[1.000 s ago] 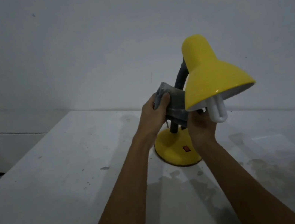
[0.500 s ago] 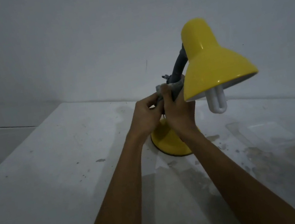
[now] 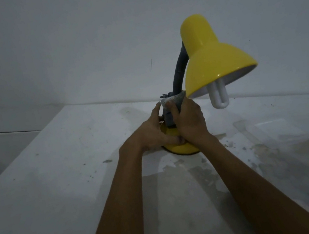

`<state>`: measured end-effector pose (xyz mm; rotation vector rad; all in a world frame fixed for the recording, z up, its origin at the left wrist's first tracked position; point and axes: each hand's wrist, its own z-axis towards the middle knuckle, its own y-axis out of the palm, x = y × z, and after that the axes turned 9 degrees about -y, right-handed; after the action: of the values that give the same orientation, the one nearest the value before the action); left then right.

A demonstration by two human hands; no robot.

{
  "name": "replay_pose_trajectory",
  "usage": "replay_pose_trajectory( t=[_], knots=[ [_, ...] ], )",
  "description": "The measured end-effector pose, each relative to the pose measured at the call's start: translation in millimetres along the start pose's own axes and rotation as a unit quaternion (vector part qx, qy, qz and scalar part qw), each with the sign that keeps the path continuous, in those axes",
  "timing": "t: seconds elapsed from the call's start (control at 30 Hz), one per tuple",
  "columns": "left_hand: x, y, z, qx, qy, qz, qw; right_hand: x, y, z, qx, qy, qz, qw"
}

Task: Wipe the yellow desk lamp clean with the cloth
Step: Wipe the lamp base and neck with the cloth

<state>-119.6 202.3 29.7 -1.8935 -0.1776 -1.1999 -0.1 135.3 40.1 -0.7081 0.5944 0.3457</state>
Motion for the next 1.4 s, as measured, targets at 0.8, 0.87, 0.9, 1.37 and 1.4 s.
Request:
replay_pose_trajectory(
  t=[0.8,0.87,0.9,1.37,1.4],
  knots=[
    [-1,5,-5,-0.003,-0.015,0.014,1.000,51,-31,8,-0.138,-0.021,-0.011,0.990],
    [-2,5,-5,-0.001,-0.014,0.012,1.000,53,-34,8,-0.124,-0.030,-0.006,0.992],
    [-2,5,-5,0.000,-0.014,0.014,1.000,57,-34,9,-0.115,-0.037,-0.005,0.993],
    [1,5,-9,0.004,-0.026,0.017,1.000,65,-67,3,0.079,-0.018,-0.038,0.996],
    [2,5,-9,0.003,-0.025,0.017,1.000,64,-62,3,0.091,-0.004,-0.016,0.996]
  ],
)
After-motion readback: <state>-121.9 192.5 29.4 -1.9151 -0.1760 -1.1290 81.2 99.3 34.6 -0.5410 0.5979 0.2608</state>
